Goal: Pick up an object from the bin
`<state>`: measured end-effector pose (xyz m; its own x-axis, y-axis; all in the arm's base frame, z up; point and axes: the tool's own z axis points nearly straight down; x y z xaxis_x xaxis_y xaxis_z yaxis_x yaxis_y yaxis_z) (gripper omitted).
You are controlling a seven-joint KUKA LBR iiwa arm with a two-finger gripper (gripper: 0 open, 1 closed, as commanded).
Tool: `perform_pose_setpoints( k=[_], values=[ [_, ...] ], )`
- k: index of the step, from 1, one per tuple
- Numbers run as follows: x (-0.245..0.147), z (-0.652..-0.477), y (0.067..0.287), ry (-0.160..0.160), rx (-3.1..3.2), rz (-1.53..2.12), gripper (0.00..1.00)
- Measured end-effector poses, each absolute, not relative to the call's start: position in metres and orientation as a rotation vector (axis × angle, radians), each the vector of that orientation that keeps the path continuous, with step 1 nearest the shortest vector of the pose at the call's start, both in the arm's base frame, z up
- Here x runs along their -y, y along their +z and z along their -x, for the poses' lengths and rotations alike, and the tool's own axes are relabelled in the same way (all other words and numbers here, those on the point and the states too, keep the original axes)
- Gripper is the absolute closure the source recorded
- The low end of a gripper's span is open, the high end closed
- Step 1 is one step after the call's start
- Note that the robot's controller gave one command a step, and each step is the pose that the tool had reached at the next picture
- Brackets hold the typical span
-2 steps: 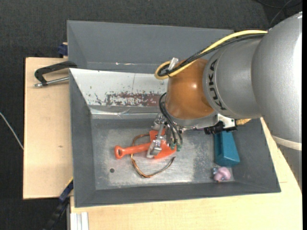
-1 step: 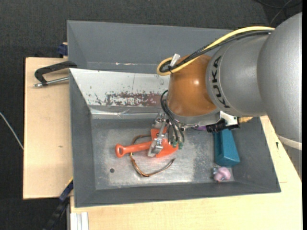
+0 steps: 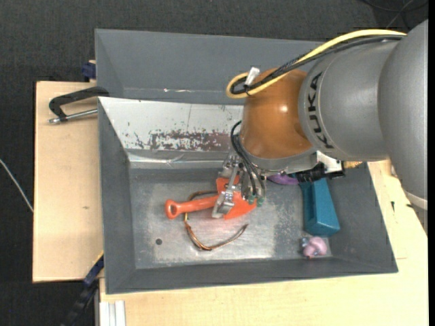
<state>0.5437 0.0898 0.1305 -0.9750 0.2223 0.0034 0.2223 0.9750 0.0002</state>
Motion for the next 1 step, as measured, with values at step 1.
perform_pose_setpoints(
  k=[1],
  values=[
    [-0.0902, -0.5451, 0.1519, -0.004, 3.126, 0.352, 1.0]
  ],
)
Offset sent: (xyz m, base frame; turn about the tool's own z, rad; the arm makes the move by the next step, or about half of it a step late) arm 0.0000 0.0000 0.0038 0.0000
